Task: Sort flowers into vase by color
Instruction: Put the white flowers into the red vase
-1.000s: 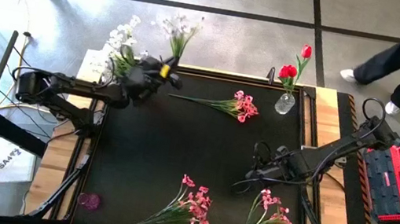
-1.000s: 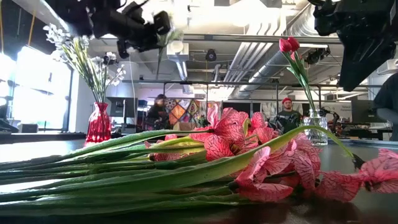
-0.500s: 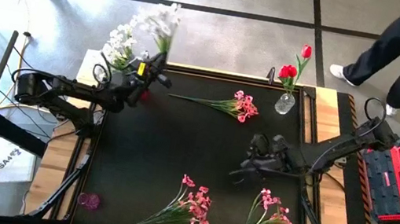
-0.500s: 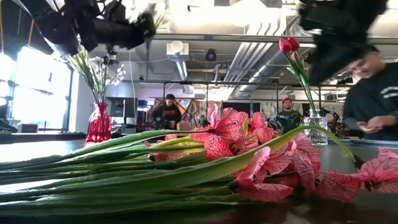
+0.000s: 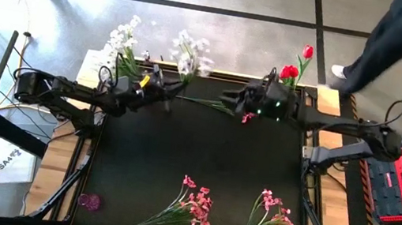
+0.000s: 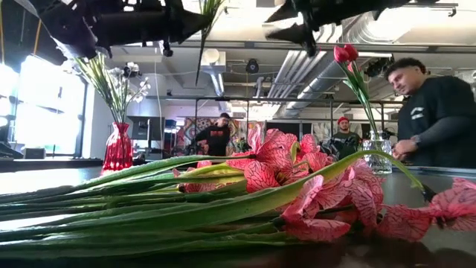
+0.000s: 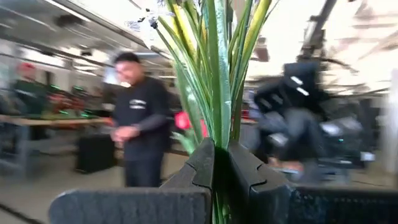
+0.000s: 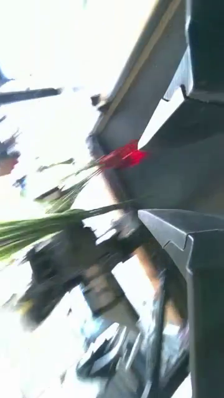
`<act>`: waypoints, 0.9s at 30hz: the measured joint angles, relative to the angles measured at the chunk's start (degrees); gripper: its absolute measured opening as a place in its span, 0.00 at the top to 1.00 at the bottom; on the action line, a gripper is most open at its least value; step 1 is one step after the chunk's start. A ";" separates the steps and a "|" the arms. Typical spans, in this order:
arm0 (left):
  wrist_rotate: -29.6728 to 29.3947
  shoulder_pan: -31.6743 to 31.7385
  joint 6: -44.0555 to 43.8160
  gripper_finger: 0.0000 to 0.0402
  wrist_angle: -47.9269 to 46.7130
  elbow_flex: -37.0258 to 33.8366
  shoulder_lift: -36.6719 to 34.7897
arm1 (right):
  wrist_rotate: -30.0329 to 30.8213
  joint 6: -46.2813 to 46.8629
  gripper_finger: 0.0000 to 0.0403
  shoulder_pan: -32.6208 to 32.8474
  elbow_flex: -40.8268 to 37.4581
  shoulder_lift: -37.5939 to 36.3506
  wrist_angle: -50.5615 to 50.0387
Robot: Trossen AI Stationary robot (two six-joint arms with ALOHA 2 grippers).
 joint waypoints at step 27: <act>2.23 -9.21 -4.76 0.99 -7.13 2.76 4.11 | -15.31 -7.65 0.71 1.33 12.60 15.42 8.93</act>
